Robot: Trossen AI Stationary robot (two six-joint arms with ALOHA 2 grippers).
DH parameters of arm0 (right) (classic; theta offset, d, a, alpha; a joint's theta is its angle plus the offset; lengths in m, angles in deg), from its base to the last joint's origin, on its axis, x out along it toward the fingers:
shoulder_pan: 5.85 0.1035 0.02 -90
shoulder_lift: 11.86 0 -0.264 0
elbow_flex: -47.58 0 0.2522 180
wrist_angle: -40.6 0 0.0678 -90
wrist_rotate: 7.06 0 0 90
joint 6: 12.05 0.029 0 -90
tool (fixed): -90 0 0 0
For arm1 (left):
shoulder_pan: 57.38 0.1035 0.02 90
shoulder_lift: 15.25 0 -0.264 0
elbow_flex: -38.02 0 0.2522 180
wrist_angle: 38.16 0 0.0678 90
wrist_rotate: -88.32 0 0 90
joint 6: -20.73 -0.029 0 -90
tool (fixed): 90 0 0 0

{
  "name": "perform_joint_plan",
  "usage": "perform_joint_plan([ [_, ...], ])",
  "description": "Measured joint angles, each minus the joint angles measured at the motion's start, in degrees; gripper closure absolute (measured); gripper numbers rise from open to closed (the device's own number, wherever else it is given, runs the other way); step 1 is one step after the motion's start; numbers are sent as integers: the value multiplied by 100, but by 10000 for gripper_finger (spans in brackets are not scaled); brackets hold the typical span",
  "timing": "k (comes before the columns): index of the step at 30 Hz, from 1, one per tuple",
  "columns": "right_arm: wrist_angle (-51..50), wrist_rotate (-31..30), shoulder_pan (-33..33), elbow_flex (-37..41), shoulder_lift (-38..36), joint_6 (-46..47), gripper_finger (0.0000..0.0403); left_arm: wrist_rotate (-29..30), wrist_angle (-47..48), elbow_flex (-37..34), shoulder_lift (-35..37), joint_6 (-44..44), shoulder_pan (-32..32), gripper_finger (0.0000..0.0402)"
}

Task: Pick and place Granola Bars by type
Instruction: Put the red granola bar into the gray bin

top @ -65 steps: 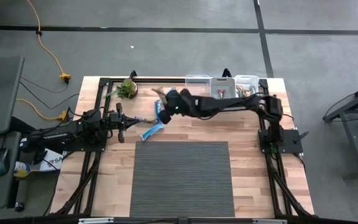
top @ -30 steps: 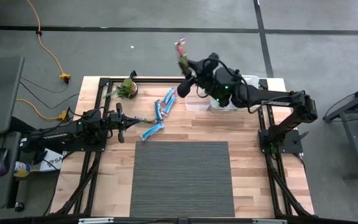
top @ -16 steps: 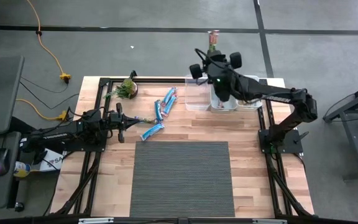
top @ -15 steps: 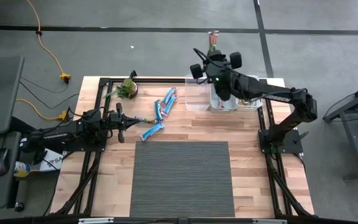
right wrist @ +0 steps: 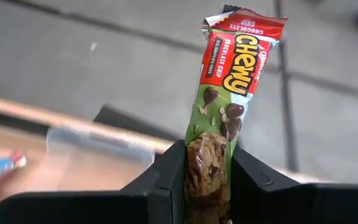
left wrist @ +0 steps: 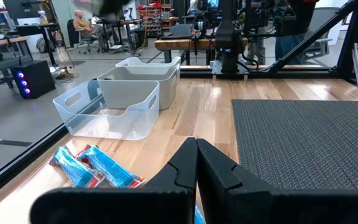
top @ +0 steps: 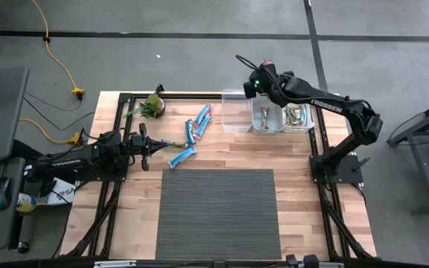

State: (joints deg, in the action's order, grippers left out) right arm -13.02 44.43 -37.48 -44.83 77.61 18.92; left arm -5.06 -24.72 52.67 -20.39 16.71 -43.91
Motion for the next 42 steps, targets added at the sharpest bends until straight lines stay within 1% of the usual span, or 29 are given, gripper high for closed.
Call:
perform_joint_plan([
  [4,316,897,-243,661,2,379,325,0,0,0,0,-2,0,400],
  [7,679,1447,-350,1173,3,600,325,0,1,1,0,-1,0,400],
  [13,1099,2059,-492,1966,4,1033,325,0,0,0,0,0,0,400],
  [18,1344,2278,-582,2468,2,1252,325,0,0,1,0,1,0,400],
  [24,1481,2505,-670,2896,2,1256,325,0,0,0,0,-2,0,400],
  [42,1489,2462,-753,2983,2,1103,325,0,0,1,0,-1,0,400],
])
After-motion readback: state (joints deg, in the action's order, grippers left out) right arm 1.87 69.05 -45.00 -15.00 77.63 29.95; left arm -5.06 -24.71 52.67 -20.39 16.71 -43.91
